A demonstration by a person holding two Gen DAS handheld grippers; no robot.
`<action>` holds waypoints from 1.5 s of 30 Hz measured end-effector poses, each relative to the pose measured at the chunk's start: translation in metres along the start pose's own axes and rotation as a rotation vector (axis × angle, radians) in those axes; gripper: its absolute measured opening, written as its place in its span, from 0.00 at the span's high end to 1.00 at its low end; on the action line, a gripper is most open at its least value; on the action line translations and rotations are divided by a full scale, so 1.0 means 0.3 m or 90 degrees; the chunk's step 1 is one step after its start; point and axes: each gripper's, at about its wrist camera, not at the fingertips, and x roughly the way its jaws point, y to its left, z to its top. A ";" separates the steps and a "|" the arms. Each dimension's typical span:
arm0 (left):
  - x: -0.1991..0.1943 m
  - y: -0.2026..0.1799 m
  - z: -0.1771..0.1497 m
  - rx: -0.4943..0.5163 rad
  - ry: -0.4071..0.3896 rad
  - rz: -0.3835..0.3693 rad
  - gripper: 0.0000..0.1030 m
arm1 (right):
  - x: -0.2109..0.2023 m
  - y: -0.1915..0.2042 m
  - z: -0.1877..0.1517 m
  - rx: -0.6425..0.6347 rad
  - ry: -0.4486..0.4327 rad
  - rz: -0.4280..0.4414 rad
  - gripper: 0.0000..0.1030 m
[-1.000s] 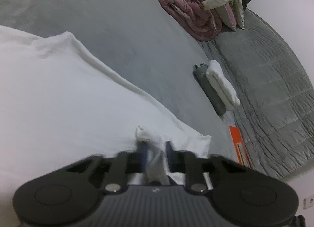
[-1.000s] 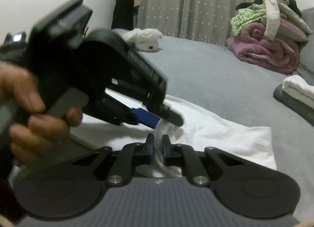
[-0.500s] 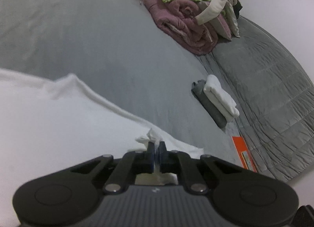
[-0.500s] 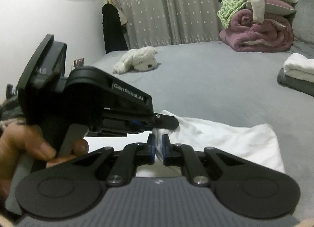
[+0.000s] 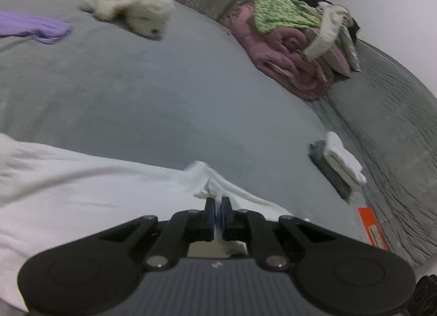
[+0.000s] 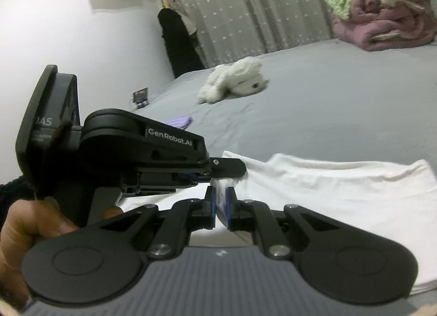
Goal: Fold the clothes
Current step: 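Hold the corner with both grippers and pull it across the trousers, then open both grippers and release the folded trousers onto the bed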
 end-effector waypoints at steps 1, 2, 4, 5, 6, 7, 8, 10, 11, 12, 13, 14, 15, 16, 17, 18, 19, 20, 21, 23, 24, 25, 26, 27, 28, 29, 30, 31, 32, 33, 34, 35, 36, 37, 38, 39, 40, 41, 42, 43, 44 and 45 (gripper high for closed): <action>-0.014 0.026 0.007 -0.006 -0.002 0.006 0.96 | 0.013 0.016 -0.003 0.002 0.003 0.008 0.91; -0.025 0.048 0.014 -0.009 -0.003 0.012 0.96 | 0.027 0.032 -0.006 0.005 0.006 0.016 0.91; -0.048 0.093 0.024 -0.017 -0.006 0.023 0.96 | 0.050 0.064 -0.017 0.007 0.012 0.029 0.91; -0.059 0.114 0.028 -0.021 -0.007 0.026 0.96 | 0.061 0.079 -0.022 0.008 0.016 0.035 0.91; -0.071 0.136 0.033 -0.024 -0.010 0.032 0.96 | 0.073 0.095 -0.027 0.009 0.018 0.041 0.91; -0.081 0.151 0.037 -0.024 -0.014 0.040 0.96 | 0.084 0.110 -0.032 0.010 0.021 0.046 0.91; -0.094 0.165 0.043 -0.022 -0.018 0.048 0.96 | 0.094 0.126 -0.039 0.012 0.023 0.052 0.91; -0.116 0.188 0.054 -0.019 -0.024 0.059 0.96 | 0.113 0.155 -0.046 0.016 0.027 0.063 0.91; -0.125 0.199 0.059 -0.020 -0.027 0.062 0.96 | 0.122 0.171 -0.049 0.017 0.029 0.068 0.91; -0.134 0.205 0.064 -0.016 -0.030 0.072 0.96 | 0.128 0.184 -0.053 0.019 0.031 0.073 0.91; -0.142 0.211 0.070 -0.011 -0.033 0.083 0.96 | 0.134 0.198 -0.057 0.020 0.032 0.078 0.91; -0.150 0.217 0.075 -0.007 -0.037 0.094 0.96 | 0.141 0.212 -0.061 0.021 0.034 0.083 0.91; -0.157 0.226 0.078 -0.006 -0.037 0.098 0.96 | 0.147 0.222 -0.063 0.022 0.035 0.087 0.91; -0.163 0.236 0.080 -0.006 -0.038 0.100 0.96 | 0.153 0.233 -0.066 0.023 0.037 0.090 0.91; -0.169 0.245 0.083 -0.006 -0.038 0.103 0.96 | 0.158 0.243 -0.070 0.024 0.038 0.093 0.91; -0.173 0.250 0.085 -0.002 -0.040 0.110 0.96 | 0.163 0.253 -0.074 0.026 0.040 0.096 0.90; -0.177 0.255 0.087 0.003 -0.040 0.120 0.96 | 0.168 0.260 -0.077 0.029 0.042 0.101 0.90; -0.180 0.261 0.088 0.008 -0.040 0.129 0.96 | 0.172 0.267 -0.080 0.032 0.045 0.105 0.90; -0.186 0.268 0.089 0.010 -0.041 0.134 0.96 | 0.177 0.274 -0.083 0.036 0.048 0.109 0.90; -0.197 0.283 0.091 0.012 -0.042 0.142 0.96 | 0.186 0.288 -0.092 0.042 0.053 0.118 0.90; -0.200 0.289 0.092 0.012 -0.042 0.146 0.96 | 0.190 0.293 -0.095 0.044 0.055 0.121 0.90; -0.202 0.294 0.093 0.012 -0.042 0.149 0.96 | 0.194 0.298 -0.098 0.046 0.057 0.124 0.90; -0.204 0.300 0.094 0.013 -0.042 0.153 0.96 | 0.198 0.303 -0.102 0.048 0.059 0.127 0.90; -0.207 0.305 0.095 0.013 -0.043 0.156 0.96 | 0.203 0.306 -0.105 0.050 0.062 0.129 0.90; -0.206 0.307 0.094 0.017 -0.042 0.162 0.96 | 0.208 0.310 -0.108 0.052 0.065 0.131 0.90; -0.205 0.308 0.093 0.022 -0.042 0.168 0.96 | 0.213 0.313 -0.111 0.054 0.067 0.133 0.90; -0.203 0.307 0.091 0.027 -0.040 0.173 0.96 | 0.217 0.317 -0.115 0.056 0.070 0.135 0.90; -0.201 0.307 0.088 0.033 -0.038 0.177 0.96 | 0.222 0.320 -0.118 0.058 0.073 0.137 0.90; -0.198 0.306 0.086 0.038 -0.036 0.181 0.96 | 0.228 0.320 -0.123 0.061 0.077 0.138 0.89; -0.195 0.306 0.083 0.044 -0.034 0.185 0.96 | 0.239 0.319 -0.125 0.064 0.081 0.139 0.89; -0.191 0.306 0.080 0.050 -0.032 0.189 0.96 | 0.251 0.318 -0.127 0.066 0.084 0.139 0.89; -0.188 0.308 0.077 0.054 -0.029 0.192 0.96 | 0.262 0.317 -0.129 0.068 0.088 0.139 0.89; -0.186 0.310 0.075 0.056 -0.028 0.195 0.96 | 0.266 0.313 -0.134 0.072 0.093 0.141 0.88; -0.184 0.312 0.072 0.058 -0.027 0.197 0.96 | 0.270 0.310 -0.138 0.075 0.098 0.142 0.88; -0.185 0.314 0.071 0.058 -0.027 0.199 0.94 | 0.274 0.306 -0.143 0.078 0.103 0.143 0.87; -0.186 0.316 0.071 0.057 -0.029 0.198 0.94 | 0.287 0.306 -0.141 0.080 0.106 0.144 0.87; -0.190 0.318 0.071 0.055 -0.032 0.196 0.94 | 0.300 0.306 -0.140 0.083 0.109 0.145 0.86; -0.194 0.319 0.071 0.051 -0.036 0.193 0.94 | 0.306 0.307 -0.140 0.084 0.111 0.149 0.84; -0.200 0.321 0.073 0.046 -0.042 0.190 0.94 | 0.311 0.309 -0.140 0.086 0.112 0.153 0.83; -0.205 0.323 0.074 0.040 -0.047 0.188 0.94 | 0.309 0.317 -0.139 0.079 0.115 0.161 0.83; -0.210 0.325 0.076 0.035 -0.052 0.185 0.94 | 0.307 0.325 -0.138 0.072 0.118 0.168 0.81; -0.218 0.327 0.078 0.028 -0.060 0.182 0.94 | 0.305 0.333 -0.137 0.066 0.121 0.176 0.73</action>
